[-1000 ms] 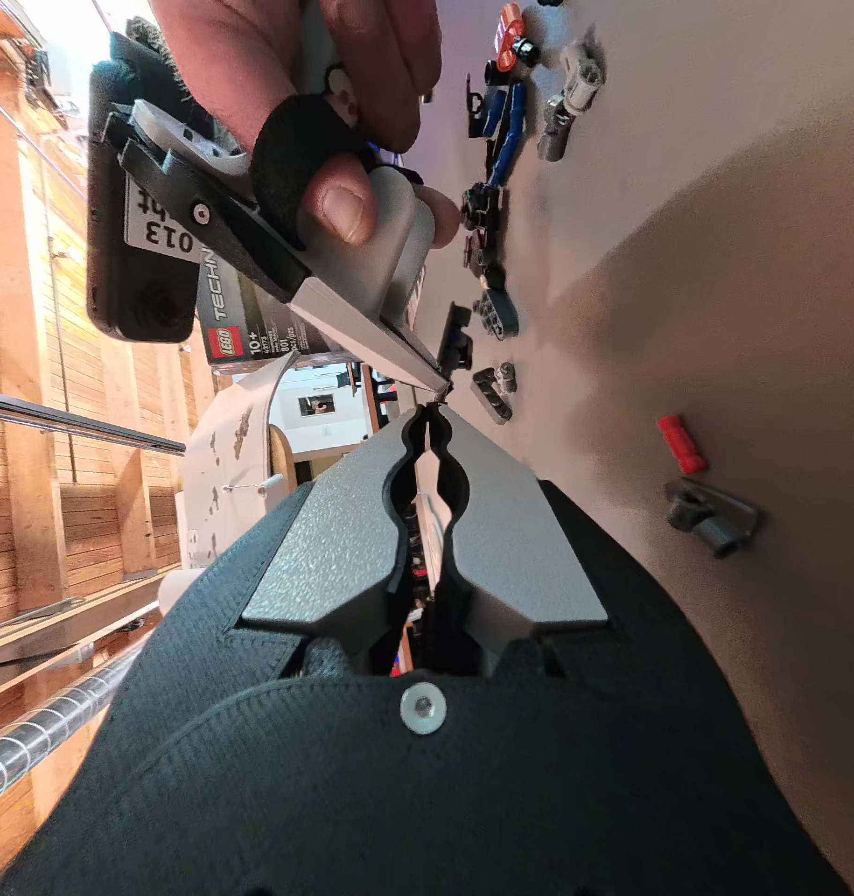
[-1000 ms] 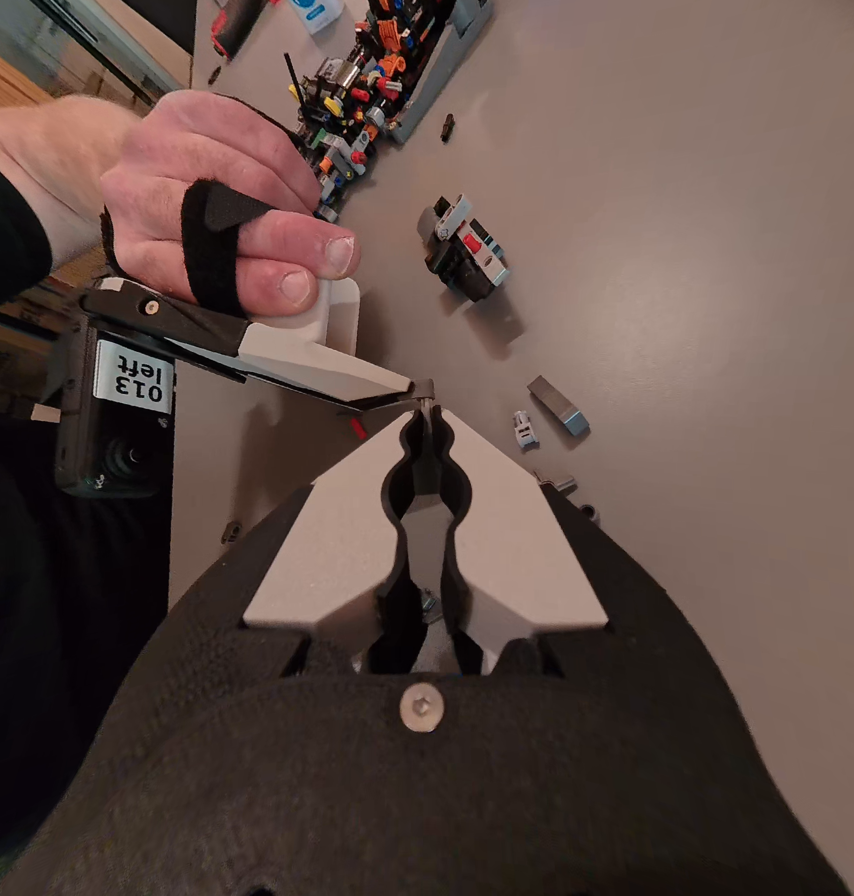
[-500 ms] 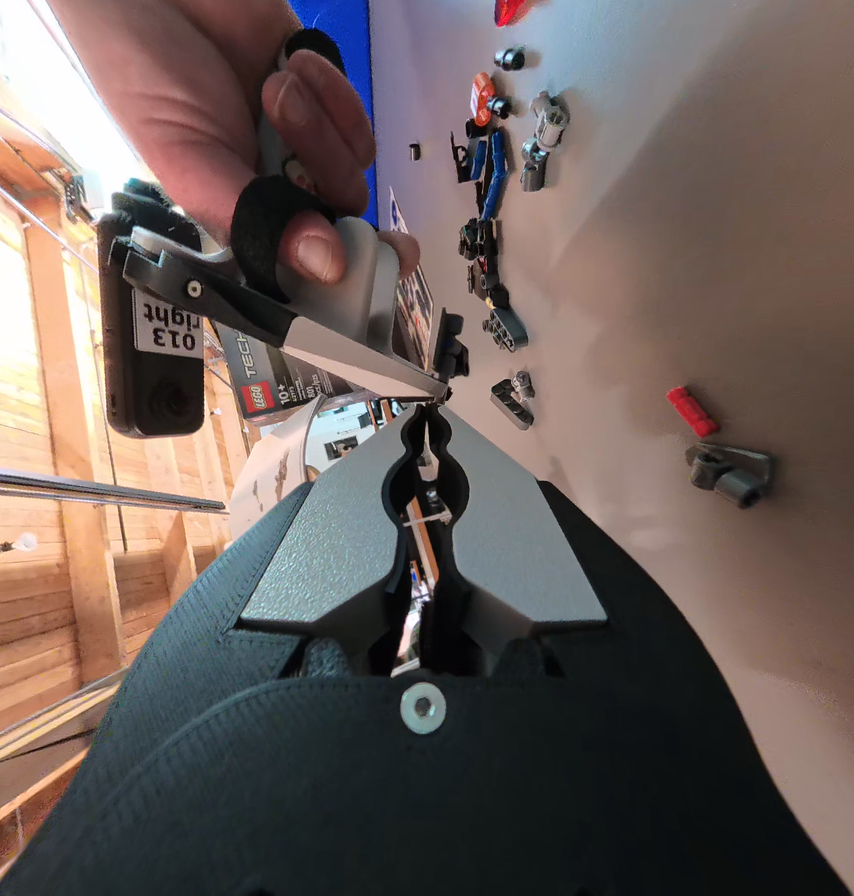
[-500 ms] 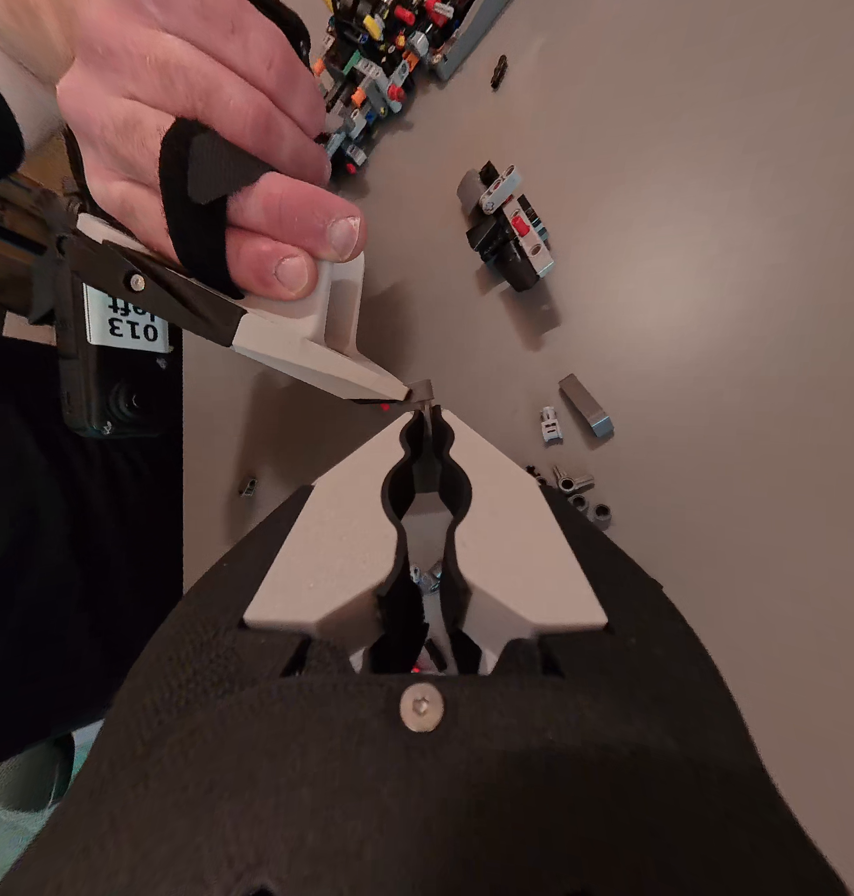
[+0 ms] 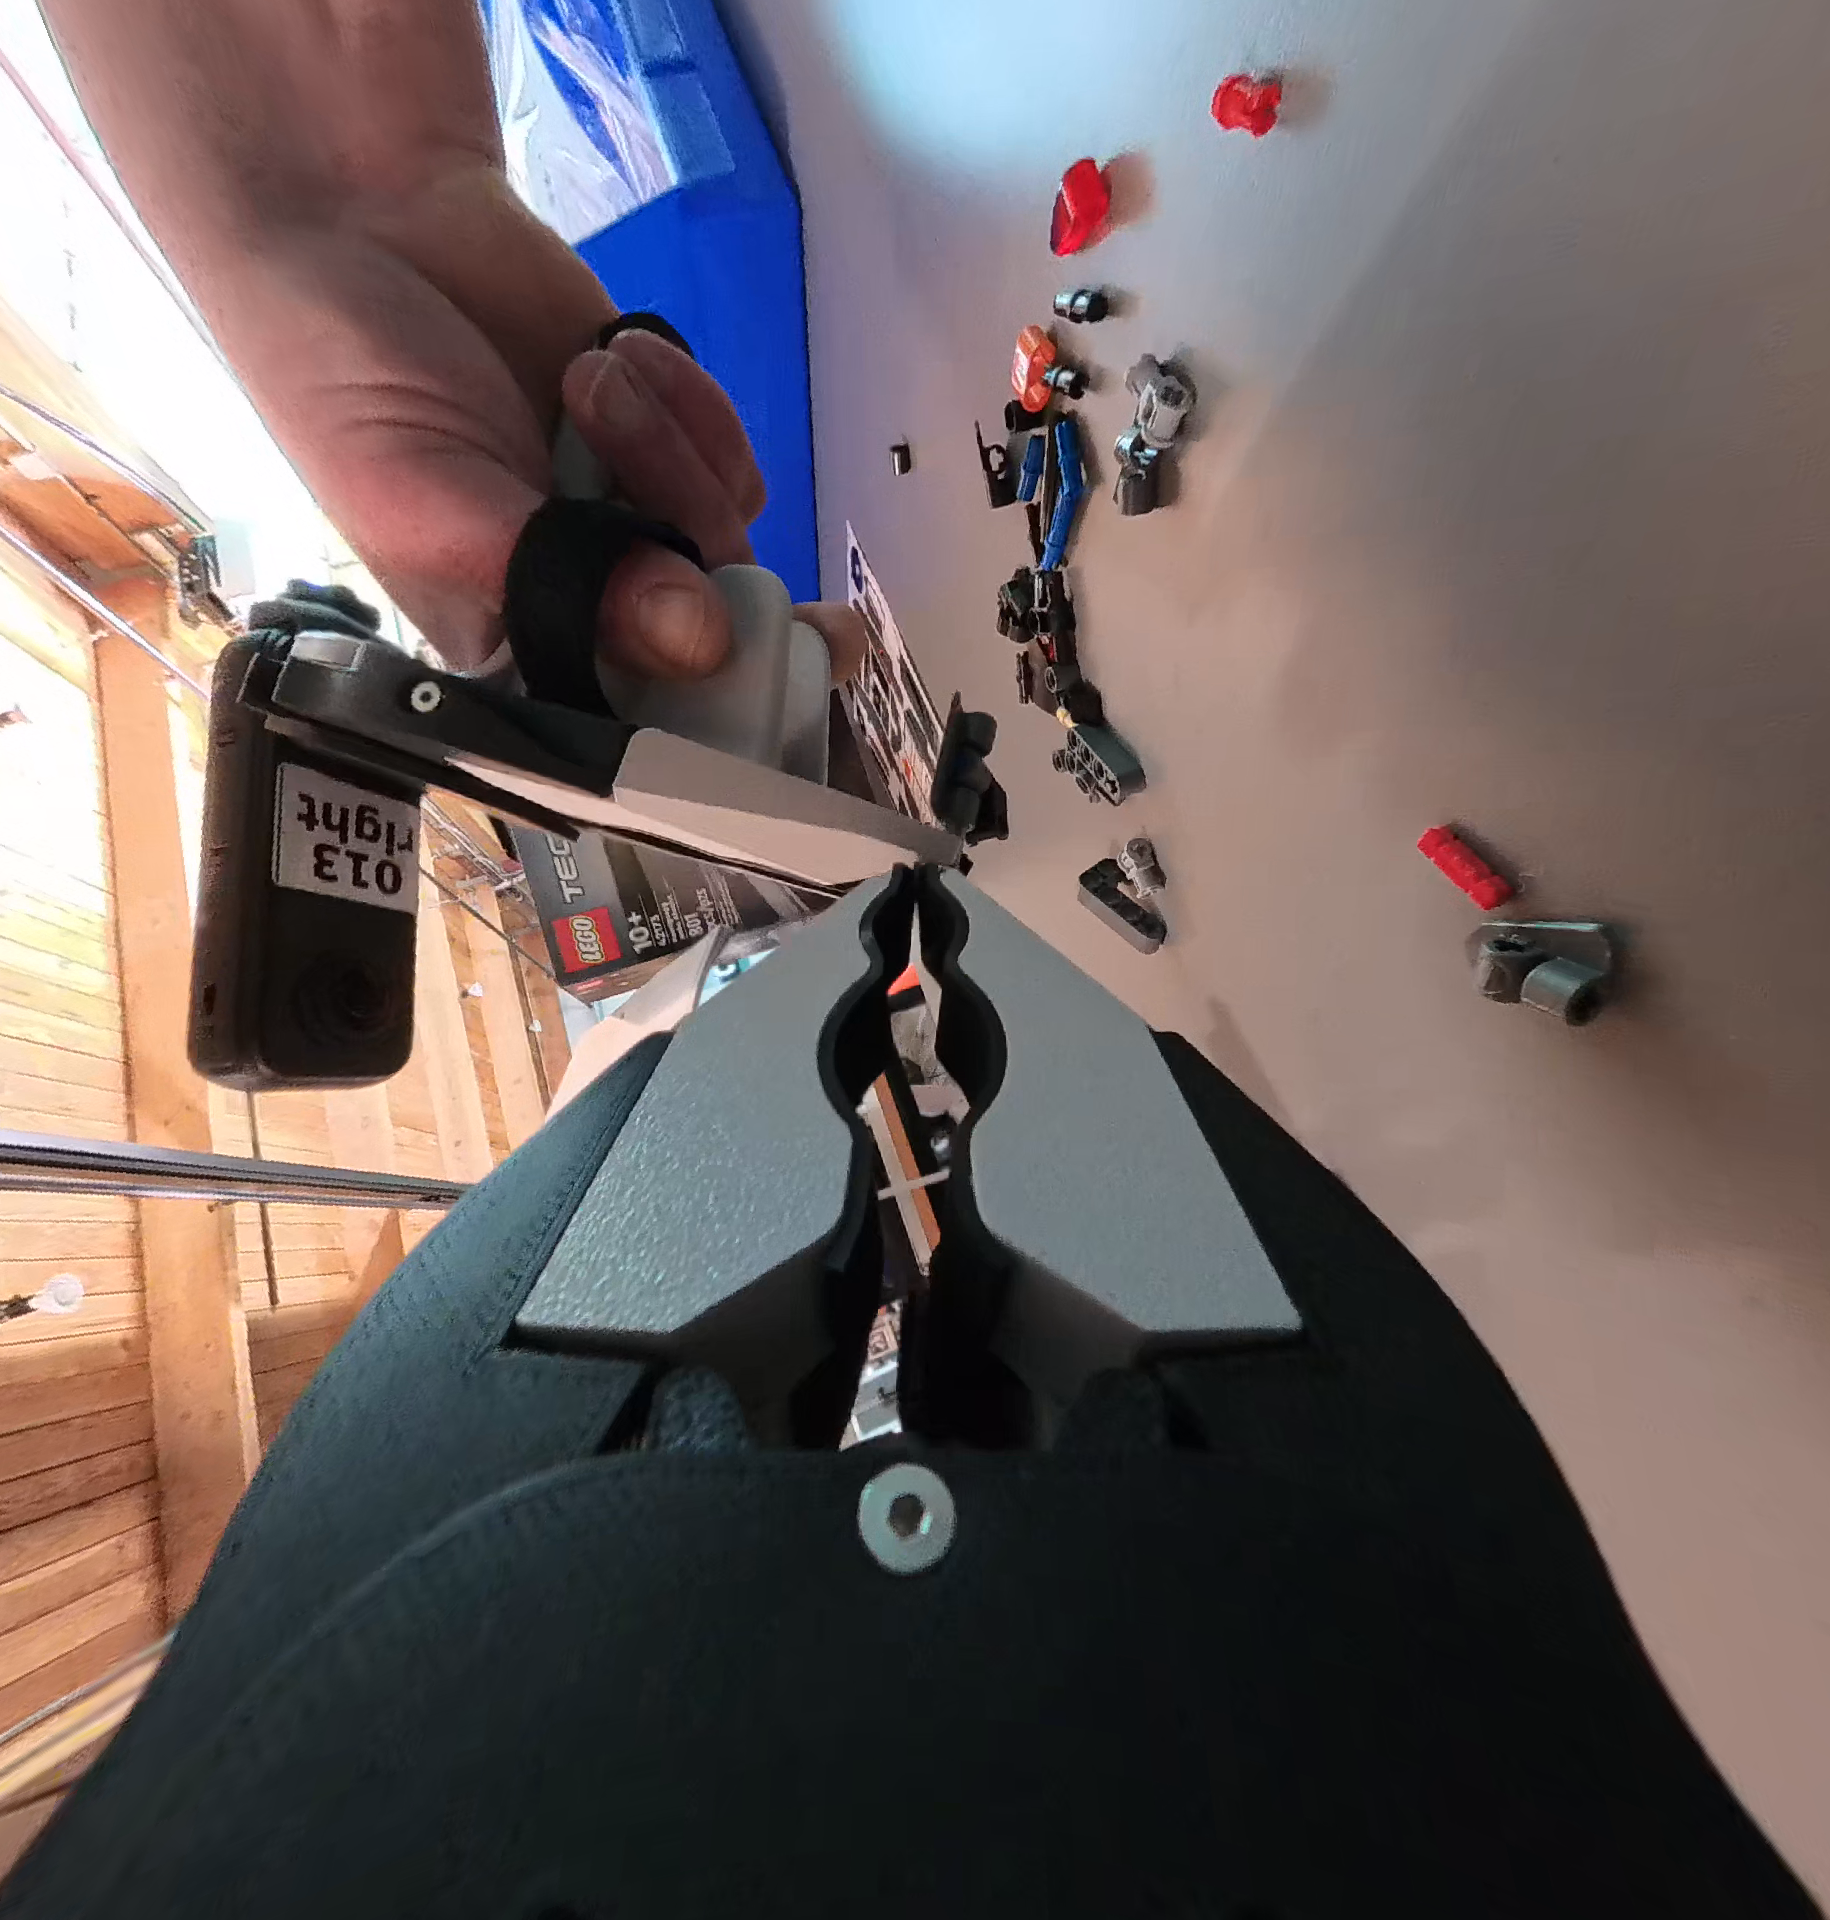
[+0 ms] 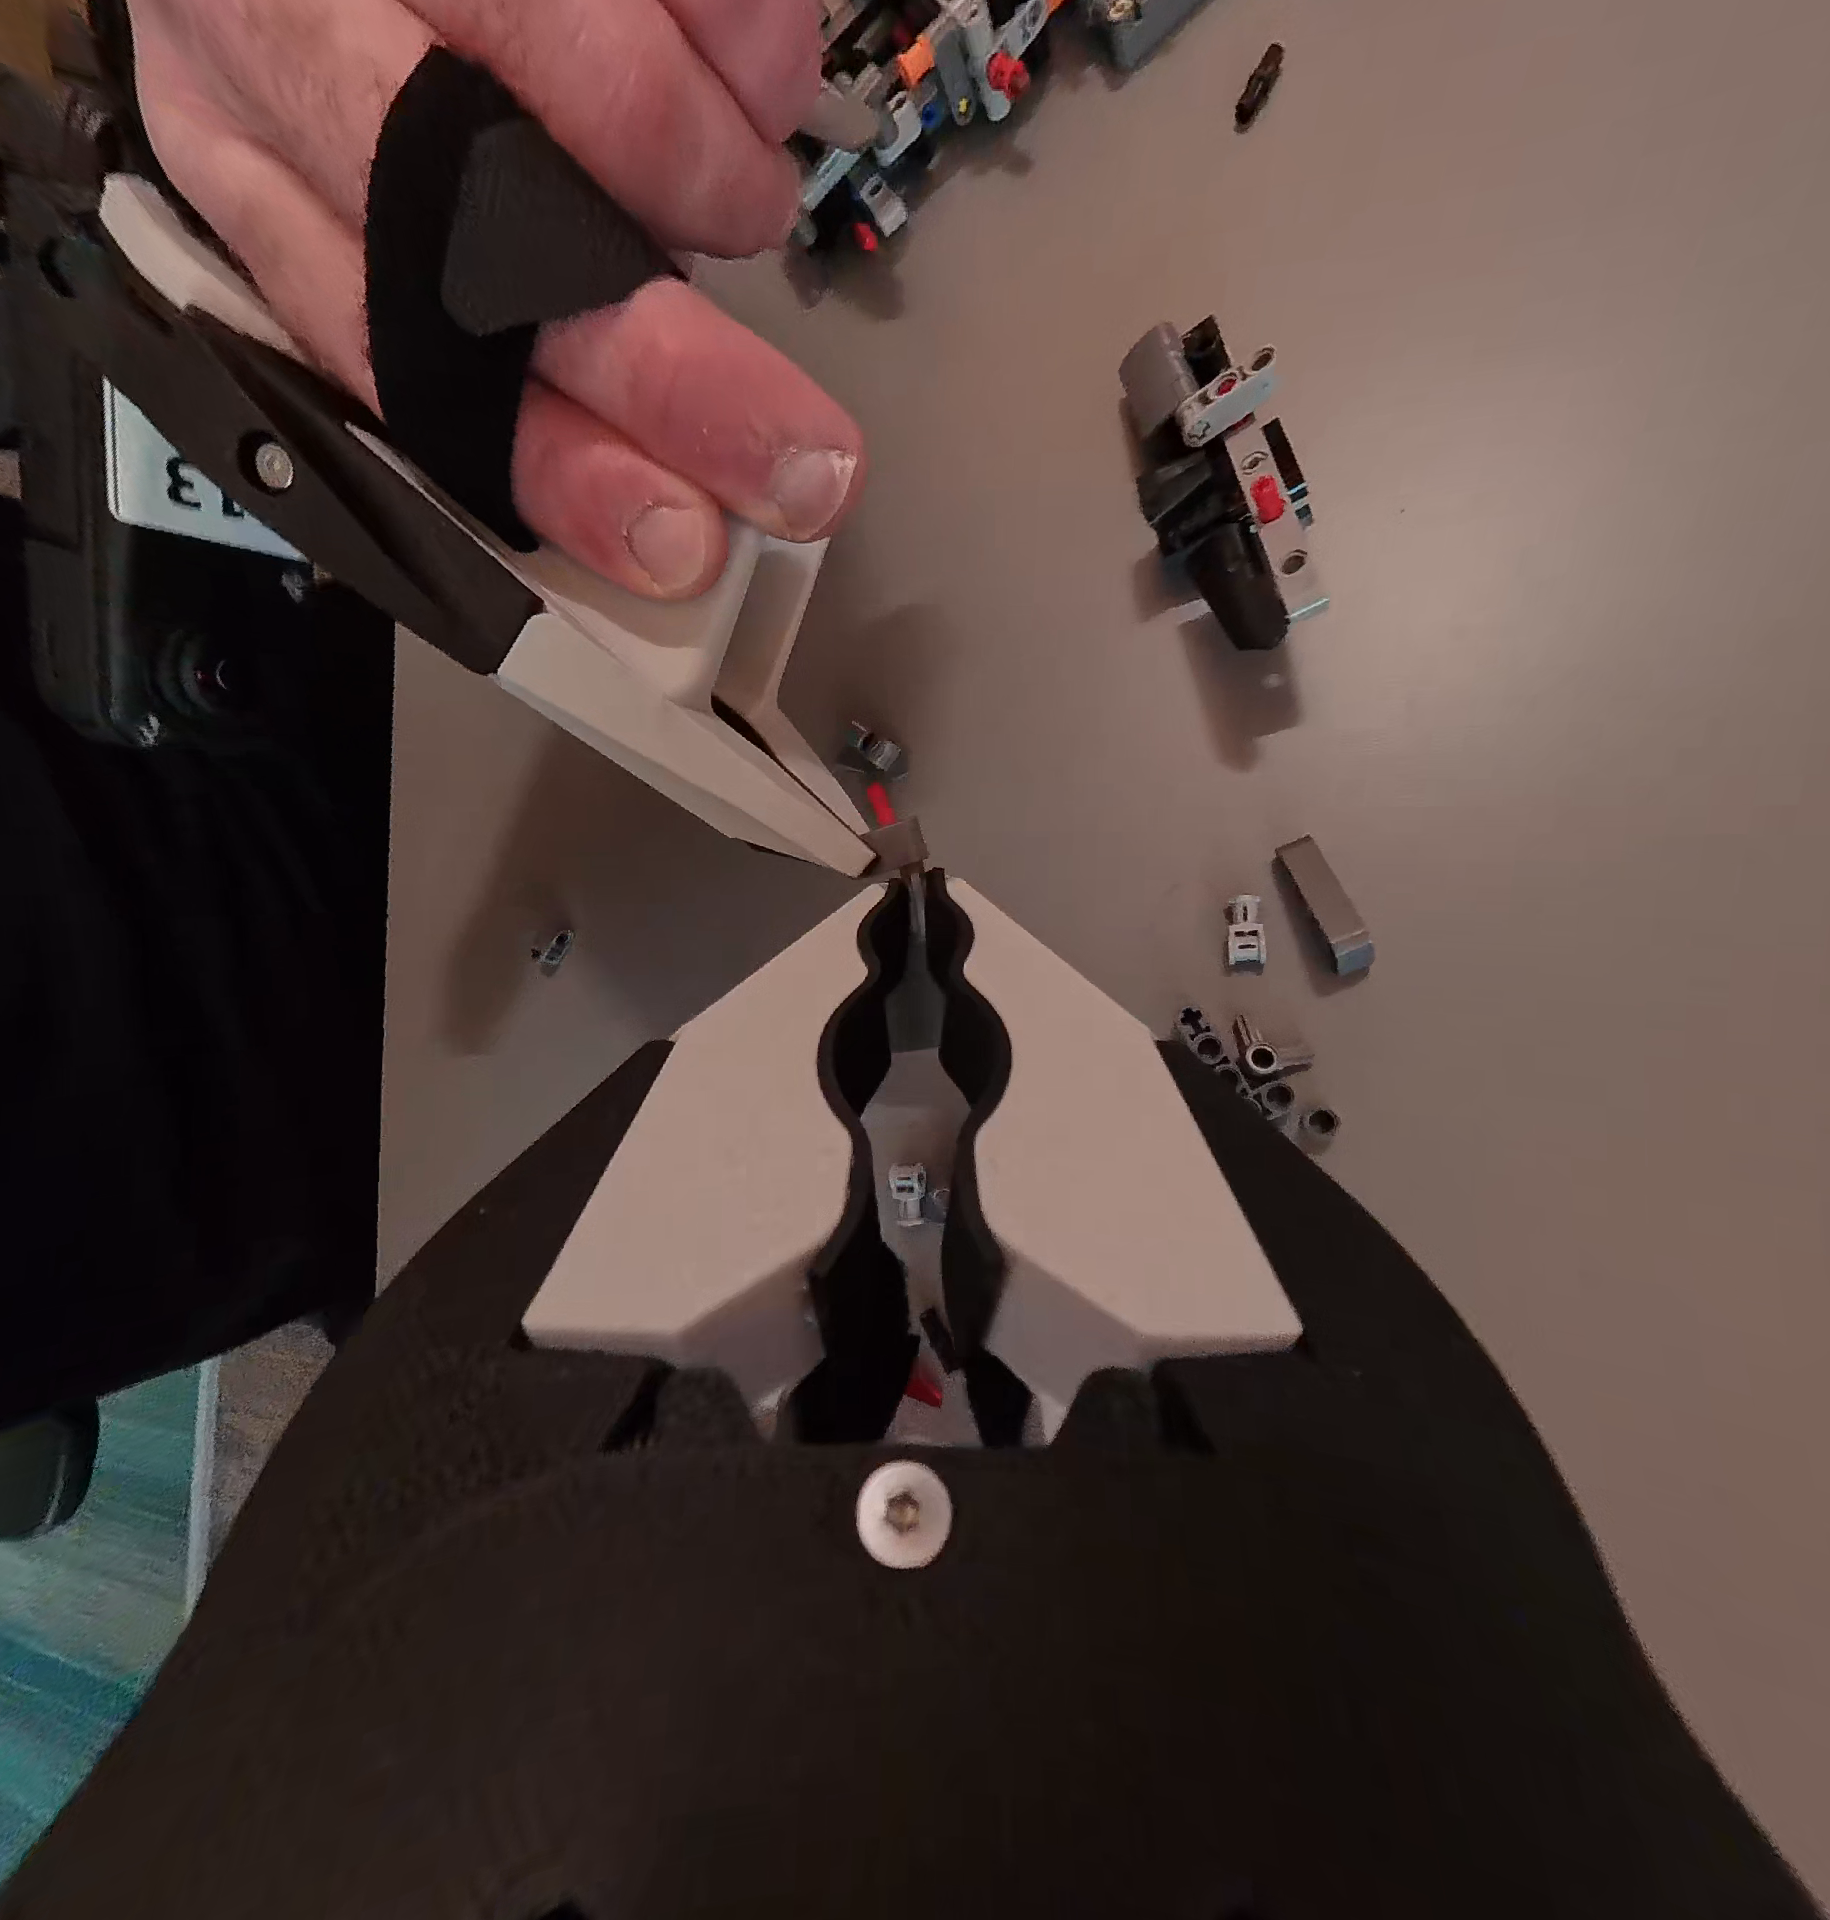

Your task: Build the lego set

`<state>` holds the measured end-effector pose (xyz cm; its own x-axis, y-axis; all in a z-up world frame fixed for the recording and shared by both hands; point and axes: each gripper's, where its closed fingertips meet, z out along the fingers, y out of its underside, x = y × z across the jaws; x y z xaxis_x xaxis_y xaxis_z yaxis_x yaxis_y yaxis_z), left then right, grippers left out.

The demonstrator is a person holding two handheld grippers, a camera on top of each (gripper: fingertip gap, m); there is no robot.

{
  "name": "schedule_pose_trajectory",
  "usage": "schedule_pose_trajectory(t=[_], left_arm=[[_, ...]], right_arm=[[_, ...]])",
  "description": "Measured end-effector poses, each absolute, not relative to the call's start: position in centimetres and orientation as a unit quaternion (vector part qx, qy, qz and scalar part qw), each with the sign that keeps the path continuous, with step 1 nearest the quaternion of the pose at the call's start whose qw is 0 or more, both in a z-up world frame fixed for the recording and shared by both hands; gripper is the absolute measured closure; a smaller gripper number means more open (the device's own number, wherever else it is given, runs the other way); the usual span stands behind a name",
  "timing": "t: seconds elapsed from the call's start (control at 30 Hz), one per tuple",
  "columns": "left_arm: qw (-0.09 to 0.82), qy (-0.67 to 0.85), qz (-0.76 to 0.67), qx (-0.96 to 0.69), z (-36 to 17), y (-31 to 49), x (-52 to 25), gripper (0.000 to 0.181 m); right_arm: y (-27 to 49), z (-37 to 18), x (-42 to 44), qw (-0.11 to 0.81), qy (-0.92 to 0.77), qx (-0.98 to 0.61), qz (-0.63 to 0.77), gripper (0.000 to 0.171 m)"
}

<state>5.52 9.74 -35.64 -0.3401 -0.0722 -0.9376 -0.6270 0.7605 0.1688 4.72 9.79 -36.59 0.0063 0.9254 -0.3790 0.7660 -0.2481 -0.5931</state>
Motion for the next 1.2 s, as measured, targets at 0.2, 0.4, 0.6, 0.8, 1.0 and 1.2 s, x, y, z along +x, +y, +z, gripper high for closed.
schedule_pose_trajectory(t=[0.2, 0.4, 0.6, 0.8, 1.0, 1.2], left_arm=[[0.514, 0.793, 0.243, -0.218, -35.3, 9.2, 5.5, 0.181], [0.504, 0.81, 0.212, -0.21, -35.6, 7.4, 5.7, 0.181], [0.483, 0.833, 0.185, -0.198, -35.4, 5.9, 5.7, 0.181], [0.464, 0.846, 0.162, -0.205, -36.2, 6.0, 5.6, 0.181], [0.495, 0.822, 0.167, -0.227, -35.6, 6.8, 5.9, 0.18], [0.541, 0.786, 0.164, -0.251, -34.5, 7.2, 6.1, 0.17]], right_arm=[[9.4, -36.2, 4.7, 0.119, -0.637, -0.681, 0.342, 0.171], [7.4, -36.6, 4.9, 0.119, -0.668, -0.652, 0.339, 0.171], [6.2, -36.2, 4.5, 0.111, -0.711, -0.616, 0.32, 0.171], [6.3, -37.0, 4.4, 0.119, -0.683, -0.627, 0.356, 0.171], [6.9, -36.3, 4.7, 0.141, -0.646, -0.637, 0.396, 0.17], [7.1, -35.7, 4.8, 0.15, -0.631, -0.636, 0.418, 0.17]])
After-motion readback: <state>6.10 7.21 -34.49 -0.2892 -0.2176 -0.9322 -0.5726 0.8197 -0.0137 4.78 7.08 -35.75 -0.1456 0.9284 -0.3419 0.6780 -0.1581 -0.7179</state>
